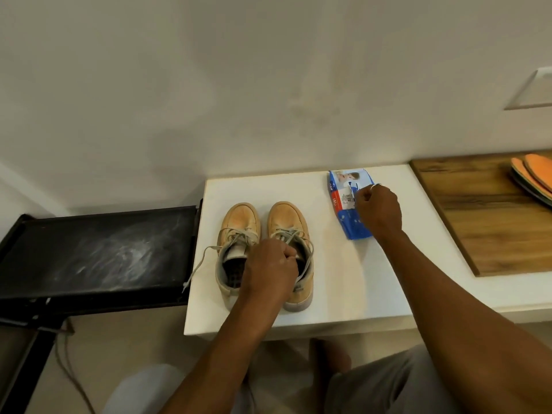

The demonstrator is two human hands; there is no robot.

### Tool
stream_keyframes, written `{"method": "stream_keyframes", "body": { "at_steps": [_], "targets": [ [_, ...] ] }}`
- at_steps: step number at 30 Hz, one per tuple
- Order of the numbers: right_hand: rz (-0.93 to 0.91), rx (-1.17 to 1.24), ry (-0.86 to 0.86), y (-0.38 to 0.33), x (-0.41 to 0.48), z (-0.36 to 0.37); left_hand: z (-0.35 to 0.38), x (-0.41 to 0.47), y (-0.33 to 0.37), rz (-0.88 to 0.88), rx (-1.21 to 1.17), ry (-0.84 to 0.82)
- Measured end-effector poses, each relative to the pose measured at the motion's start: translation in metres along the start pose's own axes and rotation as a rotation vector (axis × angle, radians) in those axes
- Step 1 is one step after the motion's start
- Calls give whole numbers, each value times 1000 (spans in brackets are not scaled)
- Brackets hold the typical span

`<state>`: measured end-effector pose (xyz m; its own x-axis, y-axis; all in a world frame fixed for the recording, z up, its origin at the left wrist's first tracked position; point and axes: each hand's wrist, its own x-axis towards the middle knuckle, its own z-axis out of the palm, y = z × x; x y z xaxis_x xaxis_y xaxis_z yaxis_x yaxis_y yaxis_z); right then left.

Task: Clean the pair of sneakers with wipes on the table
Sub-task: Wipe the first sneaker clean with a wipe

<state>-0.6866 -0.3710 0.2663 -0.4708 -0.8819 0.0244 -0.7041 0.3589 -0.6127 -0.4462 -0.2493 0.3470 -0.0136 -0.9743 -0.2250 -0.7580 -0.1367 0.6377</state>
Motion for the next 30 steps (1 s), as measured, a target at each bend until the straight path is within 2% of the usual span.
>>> {"method": "stream_keyframes", "body": {
  "at_steps": [4, 9, 14, 19, 22, 26, 30],
  "targets": [
    [-51, -75, -102, 19, 17, 18, -2, 2, -1, -122, -231, -101],
    [-127, -190, -100, 25, 33, 30, 1, 4, -8, -327, -564, -248],
    [-154, -317, -98, 29, 43, 36, -1, 2, -3, -526, -1003, -274],
    [-116, -269, -51, 29, 44, 41, -4, -2, -1, -641, -1277, -287],
    [-123, -259, -84, 29, 46, 38, -3, -3, 1, -654, -1349, -261],
    [-86, -161, -249, 27, 57, 29, 2, -4, 0, -637, -1306, -256],
    [-34, -81, -304, 24, 57, 29, 3, -2, 0, -640, -1291, -244]
  ]
}}
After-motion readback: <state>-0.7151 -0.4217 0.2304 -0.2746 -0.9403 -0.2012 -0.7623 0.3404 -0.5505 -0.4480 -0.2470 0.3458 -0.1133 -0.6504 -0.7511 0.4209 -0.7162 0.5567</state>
